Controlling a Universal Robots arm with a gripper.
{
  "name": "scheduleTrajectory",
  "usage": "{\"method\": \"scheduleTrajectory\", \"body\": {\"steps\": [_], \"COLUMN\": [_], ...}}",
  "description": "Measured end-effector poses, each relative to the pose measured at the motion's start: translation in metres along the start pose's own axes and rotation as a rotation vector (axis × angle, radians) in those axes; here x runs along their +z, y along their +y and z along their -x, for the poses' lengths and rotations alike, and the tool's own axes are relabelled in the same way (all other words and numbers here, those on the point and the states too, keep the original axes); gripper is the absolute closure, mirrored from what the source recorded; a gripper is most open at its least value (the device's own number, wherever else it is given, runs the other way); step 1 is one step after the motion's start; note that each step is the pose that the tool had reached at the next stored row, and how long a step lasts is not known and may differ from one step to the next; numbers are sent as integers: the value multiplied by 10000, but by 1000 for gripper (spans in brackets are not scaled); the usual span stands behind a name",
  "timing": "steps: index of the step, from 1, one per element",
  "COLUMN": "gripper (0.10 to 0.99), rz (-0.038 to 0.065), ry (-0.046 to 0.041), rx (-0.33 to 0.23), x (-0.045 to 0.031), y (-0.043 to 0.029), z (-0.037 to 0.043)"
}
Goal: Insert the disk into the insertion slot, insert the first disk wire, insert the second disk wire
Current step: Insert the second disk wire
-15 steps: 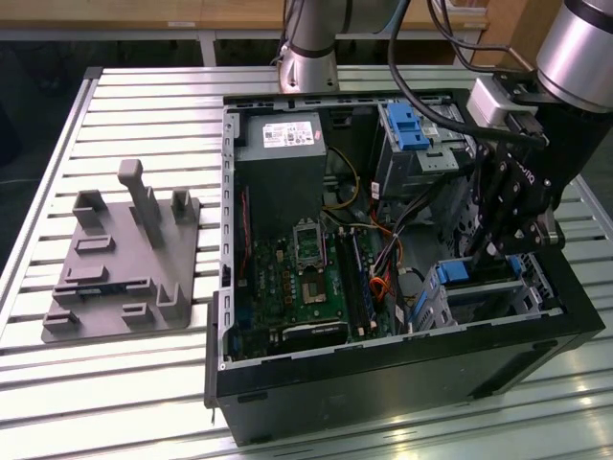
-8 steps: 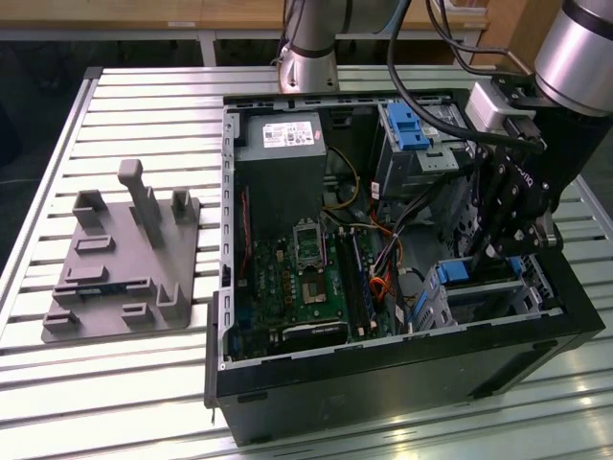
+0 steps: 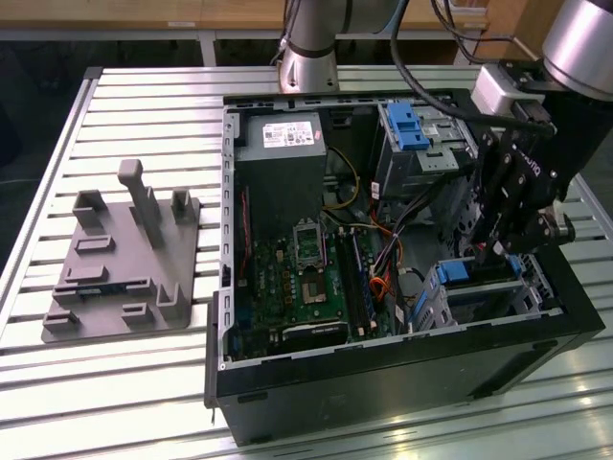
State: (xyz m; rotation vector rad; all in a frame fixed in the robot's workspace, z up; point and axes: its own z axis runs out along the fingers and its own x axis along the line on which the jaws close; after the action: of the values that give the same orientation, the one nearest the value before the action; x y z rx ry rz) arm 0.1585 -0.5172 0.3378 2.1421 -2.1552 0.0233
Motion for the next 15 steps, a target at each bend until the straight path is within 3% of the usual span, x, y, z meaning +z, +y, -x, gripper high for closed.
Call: {"method": "scheduleTrajectory", "body": {"steps": [5,9,11,15], "gripper": [753,765,898,980], "rz": [-8,-50,-79,-158], "ry": [-1,-11,-10,-8], "rx": [2,4,6,13], "x": [-223,-352,-416,-479], "y": [28,96,131,169], "z": [-19,-30,-36,-32]}}
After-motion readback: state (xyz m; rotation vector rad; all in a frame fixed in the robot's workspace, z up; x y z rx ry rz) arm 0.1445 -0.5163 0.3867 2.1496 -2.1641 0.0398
